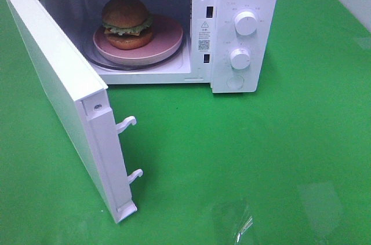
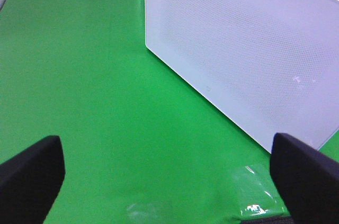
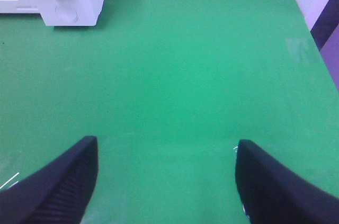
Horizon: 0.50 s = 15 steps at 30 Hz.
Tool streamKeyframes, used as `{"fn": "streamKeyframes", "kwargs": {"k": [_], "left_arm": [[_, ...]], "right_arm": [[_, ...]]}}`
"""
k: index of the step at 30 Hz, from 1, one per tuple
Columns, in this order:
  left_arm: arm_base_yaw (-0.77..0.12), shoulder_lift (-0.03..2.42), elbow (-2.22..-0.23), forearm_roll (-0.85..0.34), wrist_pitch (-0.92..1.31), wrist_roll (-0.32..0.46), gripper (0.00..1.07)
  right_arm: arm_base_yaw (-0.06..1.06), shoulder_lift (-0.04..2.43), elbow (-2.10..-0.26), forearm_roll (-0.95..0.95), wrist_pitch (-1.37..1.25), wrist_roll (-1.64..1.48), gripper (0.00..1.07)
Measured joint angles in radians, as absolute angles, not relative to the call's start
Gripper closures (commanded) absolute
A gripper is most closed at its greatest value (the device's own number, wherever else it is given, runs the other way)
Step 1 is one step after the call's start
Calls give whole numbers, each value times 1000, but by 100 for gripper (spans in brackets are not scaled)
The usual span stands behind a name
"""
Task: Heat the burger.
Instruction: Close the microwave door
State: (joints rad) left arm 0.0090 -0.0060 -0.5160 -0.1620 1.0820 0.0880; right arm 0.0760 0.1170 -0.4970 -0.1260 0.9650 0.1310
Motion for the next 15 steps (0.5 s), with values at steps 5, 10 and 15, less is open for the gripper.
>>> {"fn": "streamKeyframes", "kwargs": {"k": [5,10,15], "left_arm": [[9,-6,-516,-162,1082,88,9],[9,-6,-516,-162,1082,88,9],[9,-6,-516,-162,1082,88,9]], "right_arm": [[47,50,-496,-110,966,131,37],[41,-4,-496,-109,966,131,37],[41,-4,-496,-109,966,131,37]]}}
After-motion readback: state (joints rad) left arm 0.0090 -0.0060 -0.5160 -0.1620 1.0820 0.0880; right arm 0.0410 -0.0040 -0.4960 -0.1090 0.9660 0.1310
